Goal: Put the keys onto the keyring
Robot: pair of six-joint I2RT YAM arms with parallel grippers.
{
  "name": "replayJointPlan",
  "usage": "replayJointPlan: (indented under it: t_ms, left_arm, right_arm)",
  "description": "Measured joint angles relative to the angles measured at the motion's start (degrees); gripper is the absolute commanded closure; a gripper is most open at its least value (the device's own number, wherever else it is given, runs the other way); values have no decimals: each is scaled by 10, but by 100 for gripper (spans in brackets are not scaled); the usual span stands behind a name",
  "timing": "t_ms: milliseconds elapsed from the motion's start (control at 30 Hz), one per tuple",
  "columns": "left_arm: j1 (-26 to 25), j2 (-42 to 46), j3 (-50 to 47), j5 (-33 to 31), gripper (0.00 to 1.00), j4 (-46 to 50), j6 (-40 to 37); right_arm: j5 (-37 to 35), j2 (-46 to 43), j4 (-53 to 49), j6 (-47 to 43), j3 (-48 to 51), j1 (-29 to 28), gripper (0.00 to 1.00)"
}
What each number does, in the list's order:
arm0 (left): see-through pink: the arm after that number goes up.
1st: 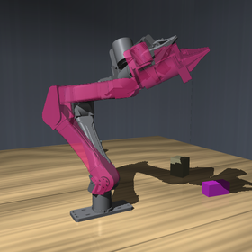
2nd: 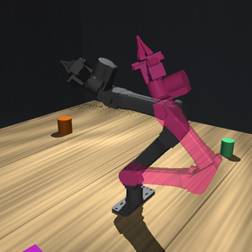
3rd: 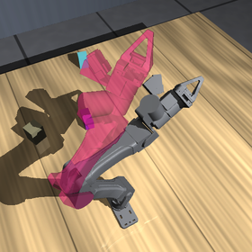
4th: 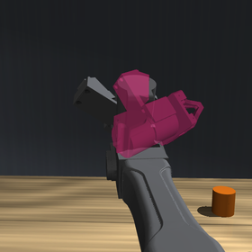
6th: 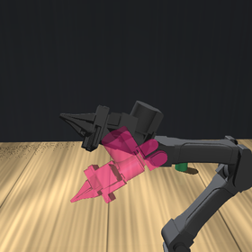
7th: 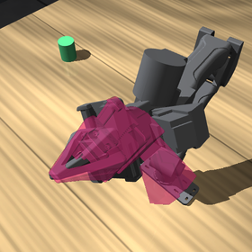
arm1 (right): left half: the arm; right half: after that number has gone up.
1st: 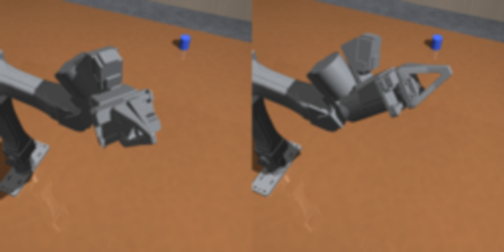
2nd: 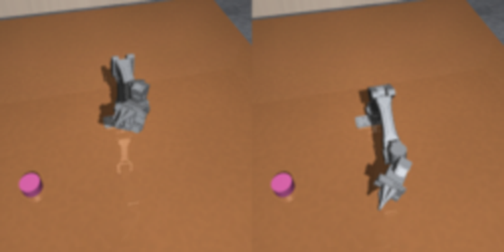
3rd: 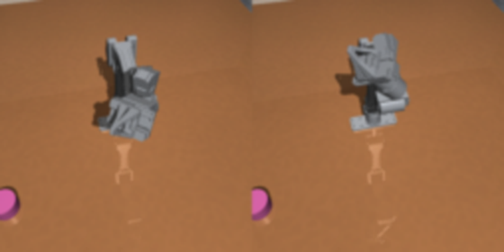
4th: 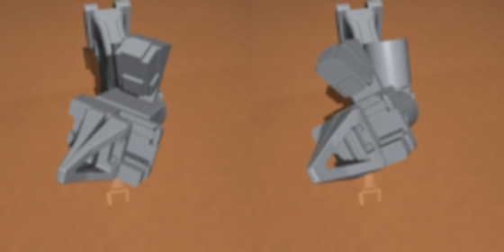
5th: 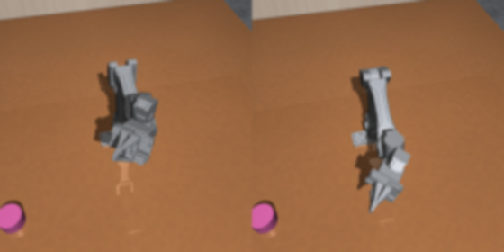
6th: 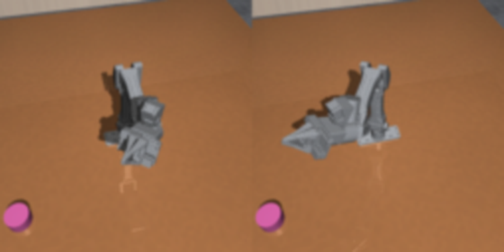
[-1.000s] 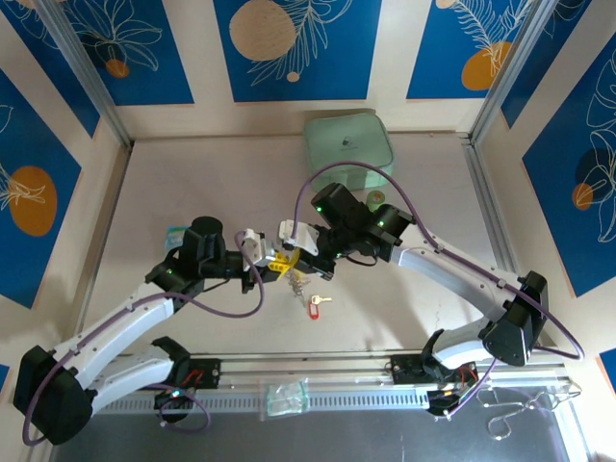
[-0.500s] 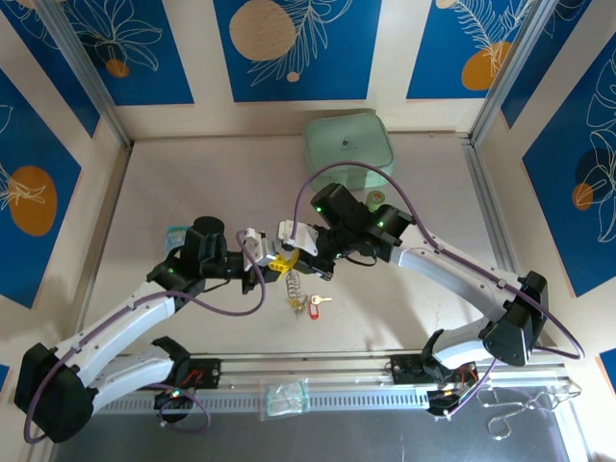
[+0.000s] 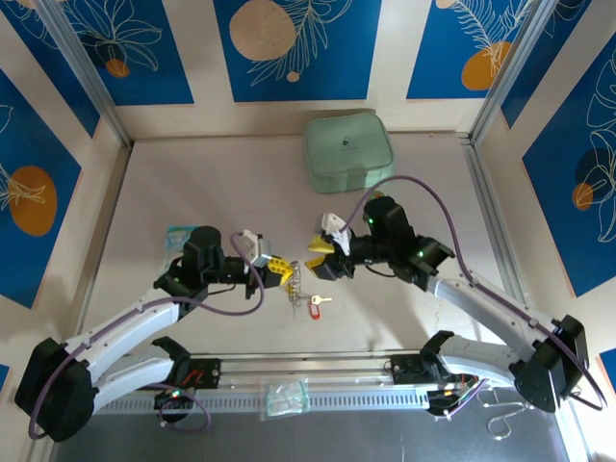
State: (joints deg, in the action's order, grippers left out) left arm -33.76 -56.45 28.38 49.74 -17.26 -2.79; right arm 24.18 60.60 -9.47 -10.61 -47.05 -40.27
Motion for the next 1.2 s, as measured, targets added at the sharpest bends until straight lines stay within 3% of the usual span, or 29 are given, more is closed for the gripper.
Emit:
replayJointPlan:
  t_ms: [200,533,833,867,900,967,1200]
  left_arm:
    - [0,-10,-15,13,100,-63,35]
    - [0,-11,-19,19,100,-103,56]
    - [0,-11,-19,24,100,-106,57]
    - [0,-11,-19,23,95,-106,57]
    - [0,-10,-19,21,79,-101,54]
    - [0,-4,-17,9,63,-80,43]
    - [0,57,18,-41,59,83,-50]
  right_arm:
    - [37,-11,146,71,81,-6,58]
    - [41,14,221,97,85,-29,70]
    - [44,20,229,105,85,-33,99]
    - [43,20,229,102,85,-33,100]
    - [43,20,226,100,85,-33,100]
    - [43,20,209,93,83,-33,100]
    - [27,21,59,20,7,-37,100]
